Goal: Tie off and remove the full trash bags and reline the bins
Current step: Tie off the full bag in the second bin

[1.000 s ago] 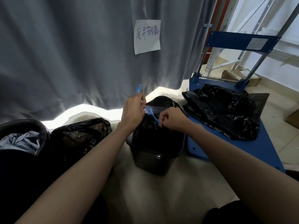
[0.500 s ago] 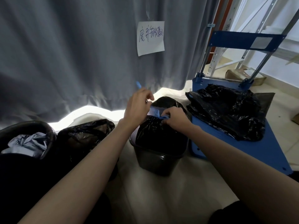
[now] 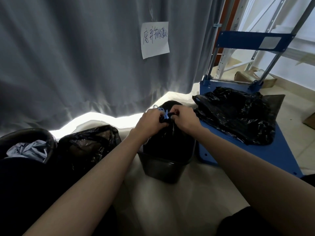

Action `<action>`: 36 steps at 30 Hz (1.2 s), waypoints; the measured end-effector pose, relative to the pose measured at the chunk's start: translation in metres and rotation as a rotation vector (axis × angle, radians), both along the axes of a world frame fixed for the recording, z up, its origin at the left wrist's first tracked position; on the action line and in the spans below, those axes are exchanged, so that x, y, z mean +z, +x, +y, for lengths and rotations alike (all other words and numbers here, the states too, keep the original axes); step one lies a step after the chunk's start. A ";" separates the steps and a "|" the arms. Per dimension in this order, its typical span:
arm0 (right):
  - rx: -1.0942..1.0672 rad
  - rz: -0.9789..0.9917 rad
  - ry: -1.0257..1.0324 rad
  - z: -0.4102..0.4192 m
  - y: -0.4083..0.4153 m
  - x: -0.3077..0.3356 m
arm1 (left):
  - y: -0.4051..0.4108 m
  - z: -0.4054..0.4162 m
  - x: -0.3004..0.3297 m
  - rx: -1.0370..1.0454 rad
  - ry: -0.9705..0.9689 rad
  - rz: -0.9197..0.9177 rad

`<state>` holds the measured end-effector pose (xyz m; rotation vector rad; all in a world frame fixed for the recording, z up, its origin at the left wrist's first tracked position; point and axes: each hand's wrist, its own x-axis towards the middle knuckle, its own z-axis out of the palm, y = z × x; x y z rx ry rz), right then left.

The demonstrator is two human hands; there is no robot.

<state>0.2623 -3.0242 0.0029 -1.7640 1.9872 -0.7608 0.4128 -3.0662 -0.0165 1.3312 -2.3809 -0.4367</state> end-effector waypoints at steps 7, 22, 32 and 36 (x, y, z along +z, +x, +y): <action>-0.122 0.034 -0.195 0.007 0.006 0.031 | -0.020 0.001 0.047 0.101 -0.127 0.049; -0.262 0.001 -0.241 -0.022 0.018 0.155 | -0.035 -0.041 0.191 0.207 -0.365 0.062; -0.217 -0.236 -0.275 -0.136 0.037 0.192 | -0.017 -0.147 0.222 0.273 -0.317 0.162; -0.202 -0.344 -0.242 -0.200 0.040 0.173 | -0.012 -0.202 0.199 0.286 -0.288 0.163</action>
